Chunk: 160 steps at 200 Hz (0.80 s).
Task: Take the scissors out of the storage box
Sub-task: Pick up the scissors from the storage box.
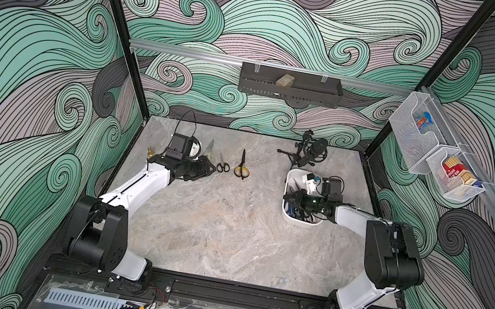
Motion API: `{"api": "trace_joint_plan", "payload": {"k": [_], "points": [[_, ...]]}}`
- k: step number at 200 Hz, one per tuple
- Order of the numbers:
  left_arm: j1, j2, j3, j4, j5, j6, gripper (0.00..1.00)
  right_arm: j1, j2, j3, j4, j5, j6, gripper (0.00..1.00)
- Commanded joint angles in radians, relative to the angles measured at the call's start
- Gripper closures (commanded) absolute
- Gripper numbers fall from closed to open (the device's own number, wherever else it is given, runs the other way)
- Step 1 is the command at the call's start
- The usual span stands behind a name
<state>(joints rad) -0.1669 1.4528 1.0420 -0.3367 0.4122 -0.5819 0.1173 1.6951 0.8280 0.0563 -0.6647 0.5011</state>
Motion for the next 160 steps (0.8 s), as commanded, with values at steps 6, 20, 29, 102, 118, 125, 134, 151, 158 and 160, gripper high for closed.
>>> {"api": "trace_joint_plan", "payload": {"k": [6,20,29,102,118,125,134,151,158,160], "points": [[0.009,-0.023,0.019,0.001,0.017,0.005,0.62,-0.008,-0.055,-0.001,-0.010,-0.021,0.000,1.00],[0.010,-0.023,0.018,0.004,0.021,0.004,0.62,-0.014,-0.076,-0.003,-0.021,-0.019,-0.001,1.00],[0.012,-0.023,0.019,0.005,0.023,0.007,0.62,-0.020,-0.088,-0.001,-0.029,-0.016,-0.005,1.00],[0.050,-0.021,-0.012,0.032,0.076,0.006,0.62,0.001,-0.166,0.064,-0.193,0.091,-0.079,1.00],[0.064,-0.022,-0.030,0.043,0.091,0.000,0.62,0.047,-0.175,0.115,-0.265,0.164,-0.123,1.00],[0.071,-0.021,-0.036,0.045,0.097,-0.002,0.62,0.073,-0.175,0.140,-0.289,0.196,-0.137,1.00],[0.078,-0.021,-0.042,0.050,0.103,-0.003,0.62,0.106,-0.168,0.168,-0.317,0.230,-0.148,1.00],[0.094,-0.022,-0.048,0.051,0.112,-0.002,0.62,0.166,-0.147,0.223,-0.357,0.300,-0.153,1.00],[0.098,-0.023,-0.050,0.051,0.114,0.000,0.63,0.192,-0.134,0.245,-0.374,0.333,-0.155,1.00],[0.100,-0.024,-0.051,0.051,0.115,0.001,0.63,0.199,-0.130,0.254,-0.377,0.342,-0.156,1.00]]}}
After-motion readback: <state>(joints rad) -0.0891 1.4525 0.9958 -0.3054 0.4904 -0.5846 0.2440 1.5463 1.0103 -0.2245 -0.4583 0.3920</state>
